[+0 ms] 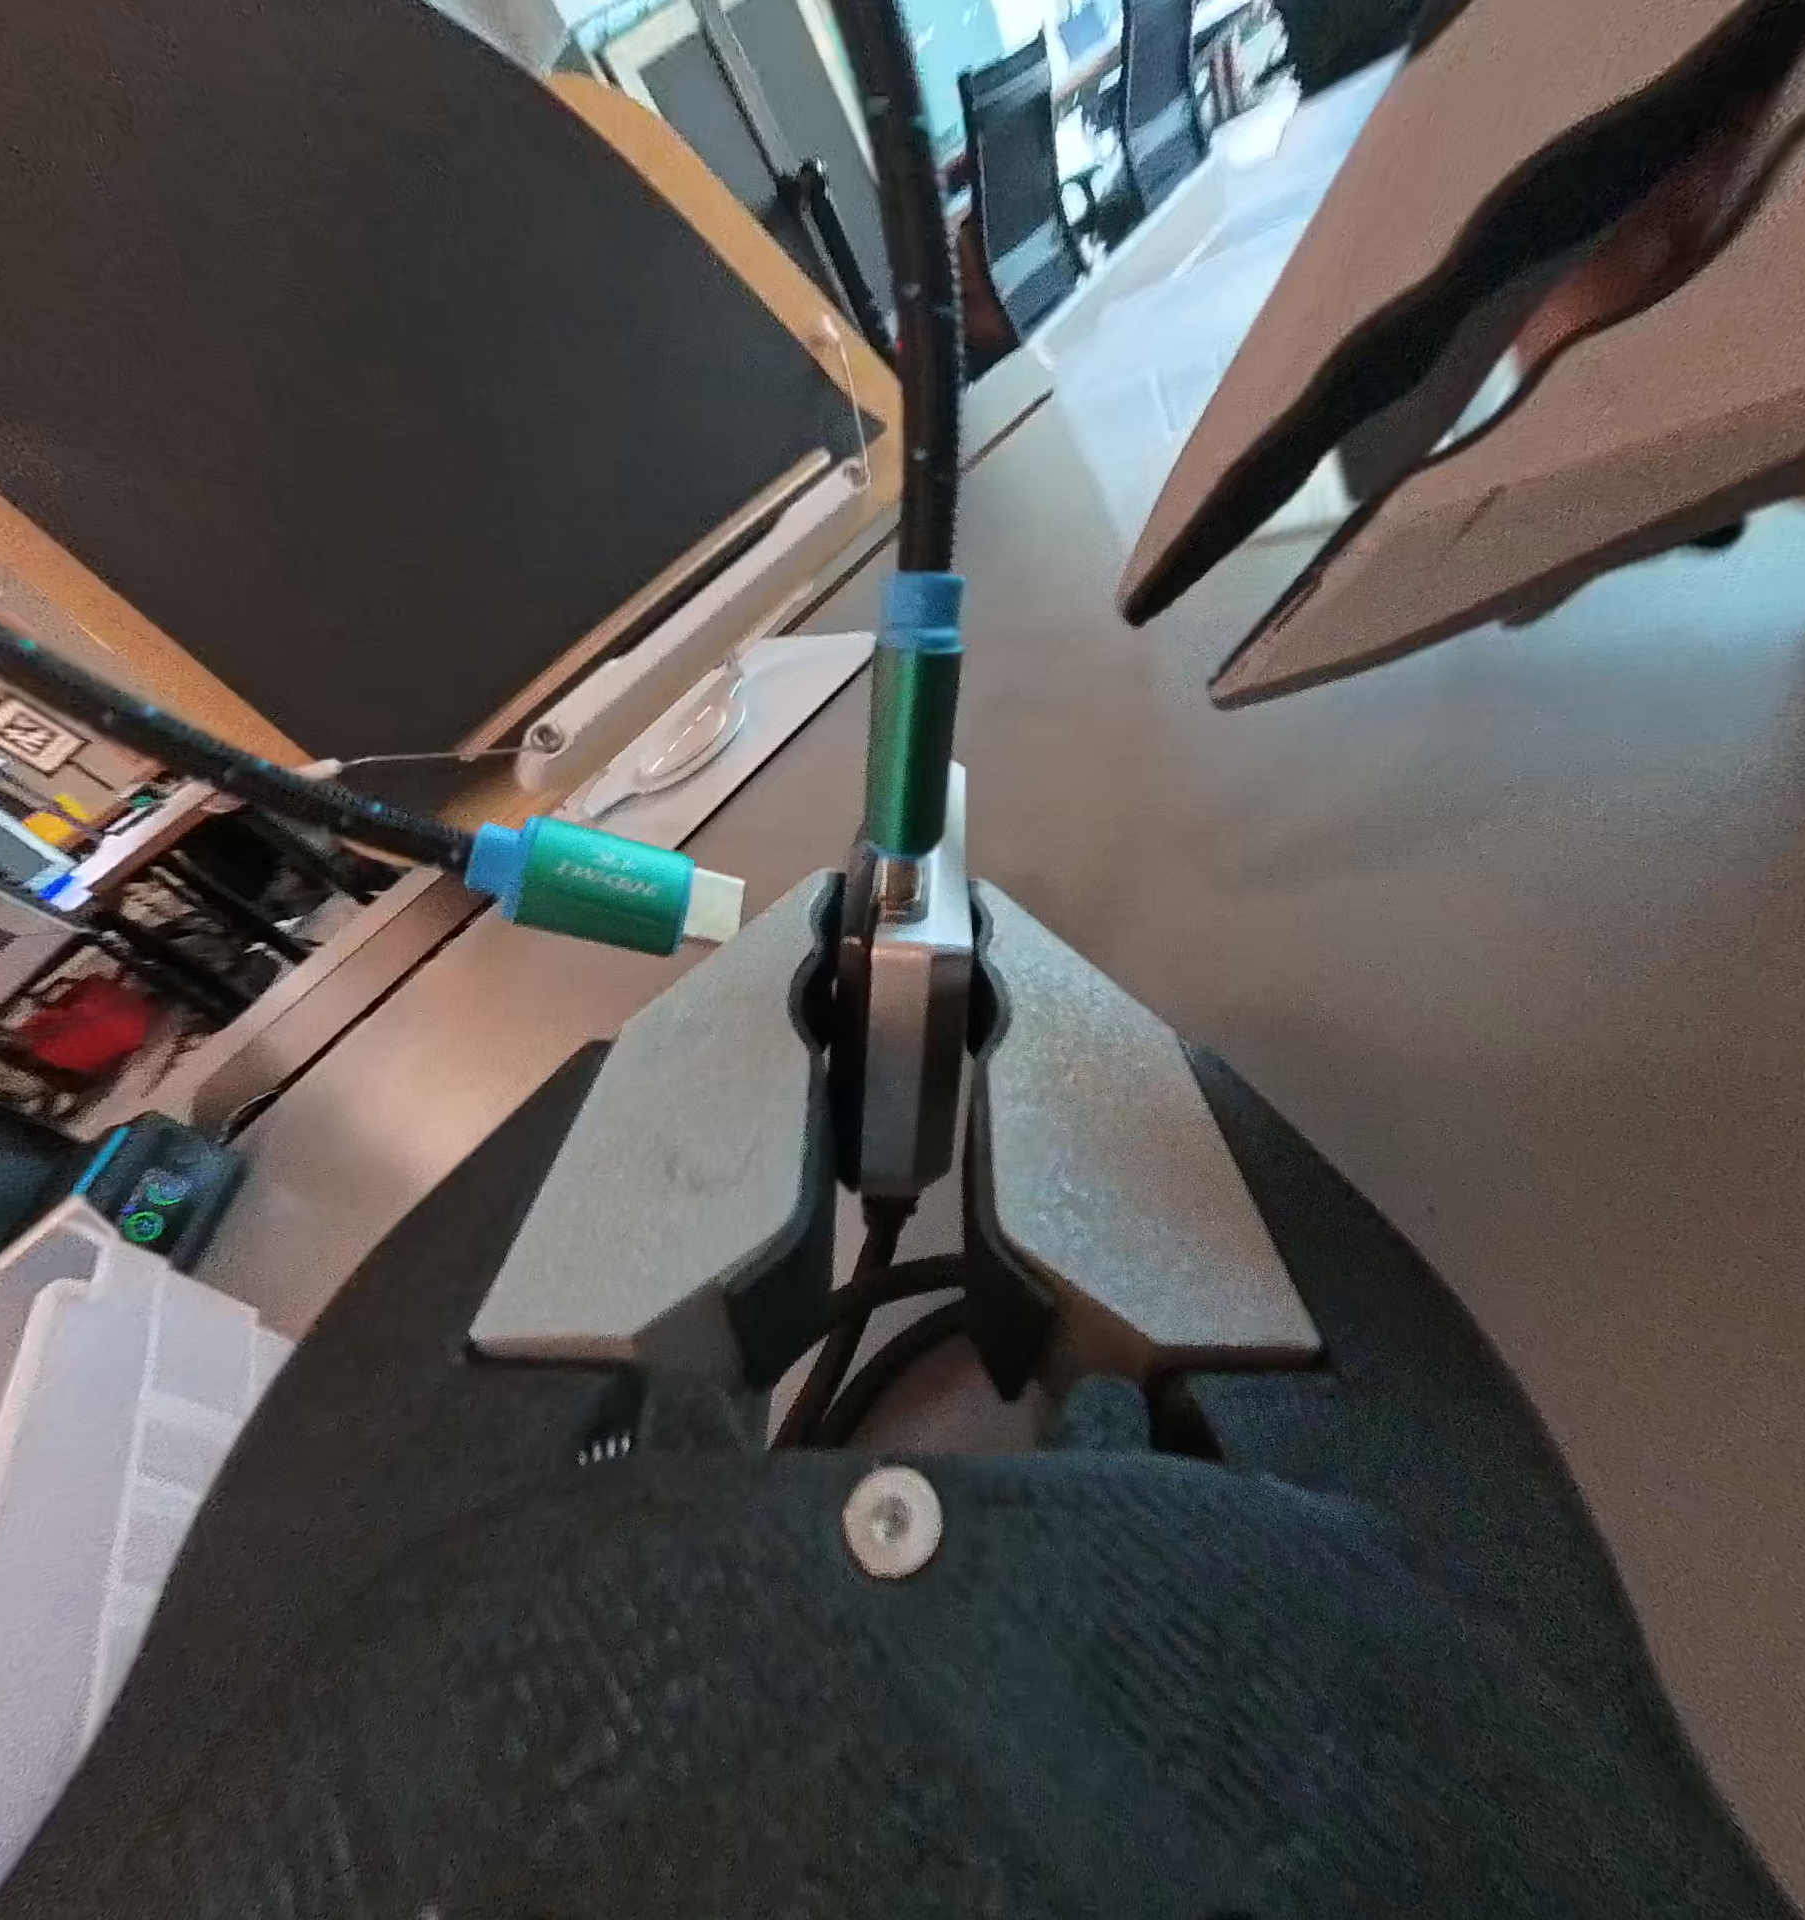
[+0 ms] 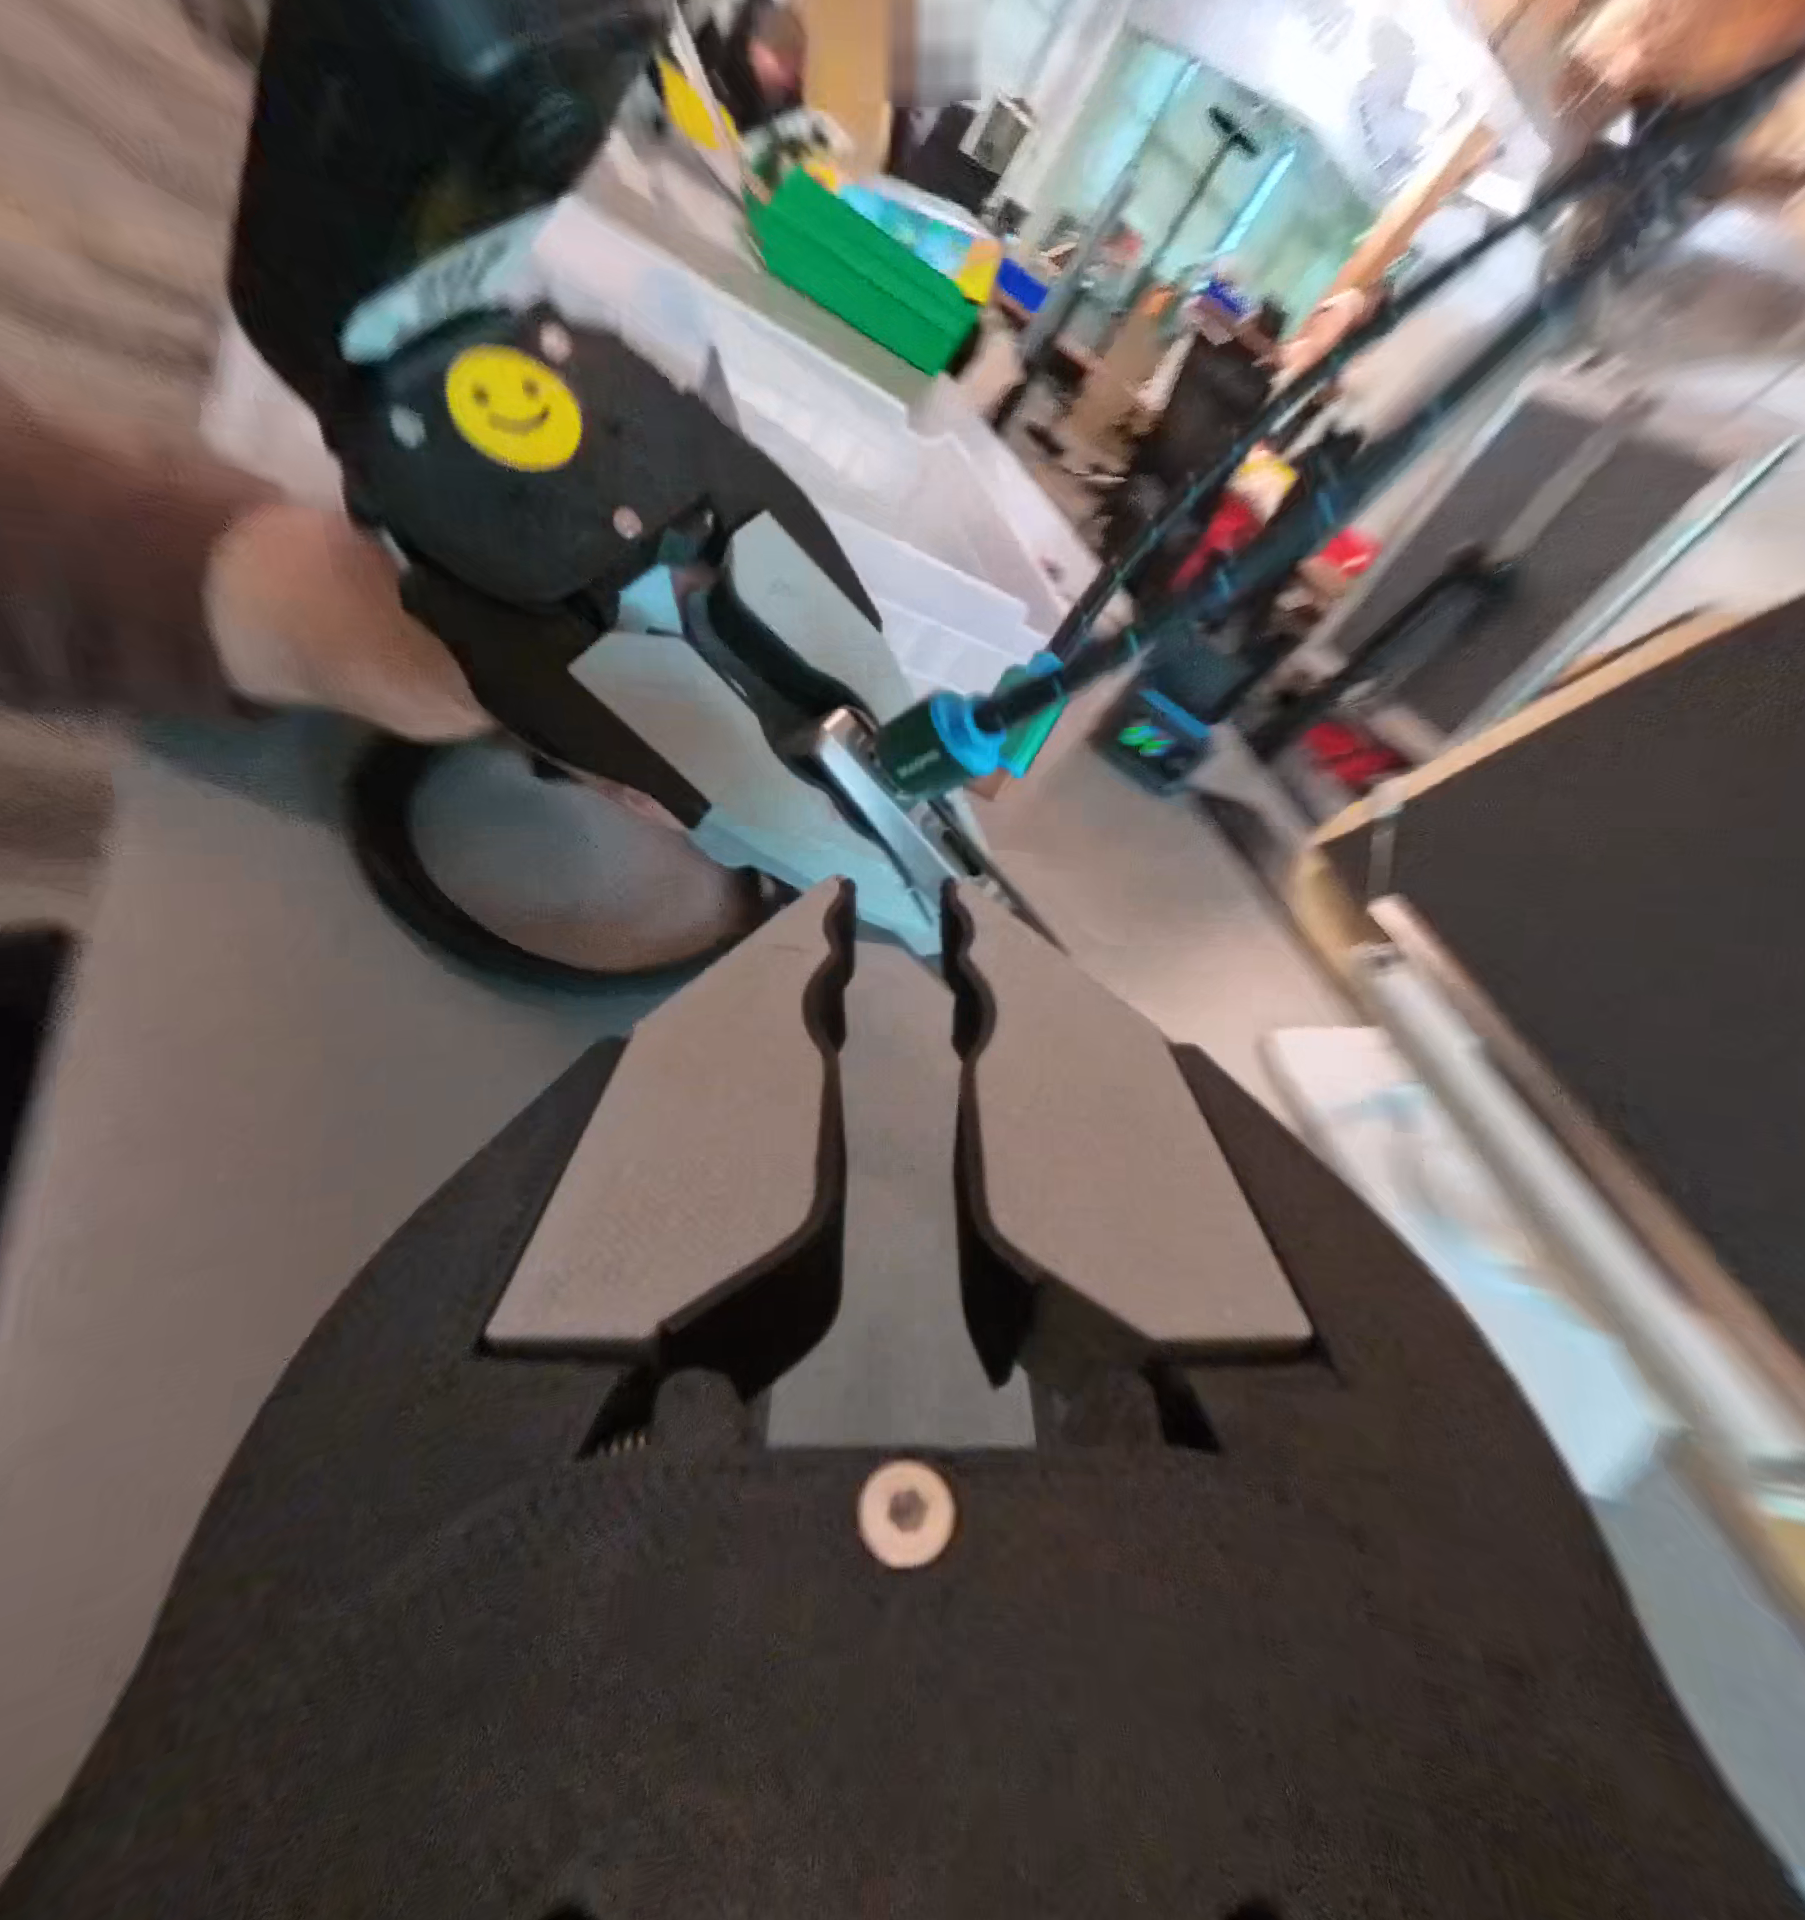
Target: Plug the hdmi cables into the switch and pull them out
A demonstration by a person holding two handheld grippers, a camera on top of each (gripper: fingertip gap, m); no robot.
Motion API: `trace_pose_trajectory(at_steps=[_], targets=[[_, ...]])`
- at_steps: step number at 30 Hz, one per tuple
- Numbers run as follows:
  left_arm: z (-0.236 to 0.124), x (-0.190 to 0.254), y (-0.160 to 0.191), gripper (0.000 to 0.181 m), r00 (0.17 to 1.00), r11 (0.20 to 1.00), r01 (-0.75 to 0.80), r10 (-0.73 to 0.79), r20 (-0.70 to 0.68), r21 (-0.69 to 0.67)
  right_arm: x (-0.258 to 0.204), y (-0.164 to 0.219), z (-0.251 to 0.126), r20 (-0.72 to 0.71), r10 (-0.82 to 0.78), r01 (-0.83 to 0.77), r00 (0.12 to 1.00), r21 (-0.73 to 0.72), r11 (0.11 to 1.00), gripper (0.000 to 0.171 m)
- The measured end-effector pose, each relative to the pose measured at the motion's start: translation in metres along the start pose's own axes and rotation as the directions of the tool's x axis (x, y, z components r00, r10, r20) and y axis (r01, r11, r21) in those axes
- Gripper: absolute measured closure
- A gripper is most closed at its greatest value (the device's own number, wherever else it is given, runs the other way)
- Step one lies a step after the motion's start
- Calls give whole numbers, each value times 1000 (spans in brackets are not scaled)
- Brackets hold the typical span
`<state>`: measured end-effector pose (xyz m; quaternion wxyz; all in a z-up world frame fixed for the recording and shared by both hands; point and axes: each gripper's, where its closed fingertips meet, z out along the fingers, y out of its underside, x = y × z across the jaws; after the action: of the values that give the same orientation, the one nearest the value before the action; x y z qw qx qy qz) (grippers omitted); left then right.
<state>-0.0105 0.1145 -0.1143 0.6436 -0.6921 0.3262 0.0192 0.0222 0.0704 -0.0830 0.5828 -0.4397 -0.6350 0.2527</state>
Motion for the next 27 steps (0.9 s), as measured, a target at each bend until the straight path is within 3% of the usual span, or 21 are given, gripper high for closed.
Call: trace_pose_trajectory(at_steps=[1,3,7,10,13,17,21,27], targets=[[-1,0,-3,162,1000,999,26,-25,-14,21,1,-1,-2,69,108,-110,992,25,994,151],[-3,5,-10,162,996,996,66,-62,-70,58,8,-6,-8,165,266,-282,950,78,956,144],[-5,11,-14,162,989,992,91,-80,-126,83,28,-24,-22,246,384,-436,890,217,873,148],[-3,12,-11,162,991,995,74,-66,-117,66,29,-24,-12,253,410,-451,876,131,883,129],[-1,10,-7,162,997,999,27,-24,-79,46,14,-32,2,339,480,-532,809,75,843,122],[0,4,-3,162,999,999,-52,52,-5,12,17,-32,19,287,592,-632,753,69,771,148],[0,-1,-2,163,996,996,-85,85,37,0,17,-25,23,259,635,-663,728,30,748,163],[1,-3,1,163,984,987,-155,157,84,-37,17,-18,22,197,647,-654,737,-32,756,162]])
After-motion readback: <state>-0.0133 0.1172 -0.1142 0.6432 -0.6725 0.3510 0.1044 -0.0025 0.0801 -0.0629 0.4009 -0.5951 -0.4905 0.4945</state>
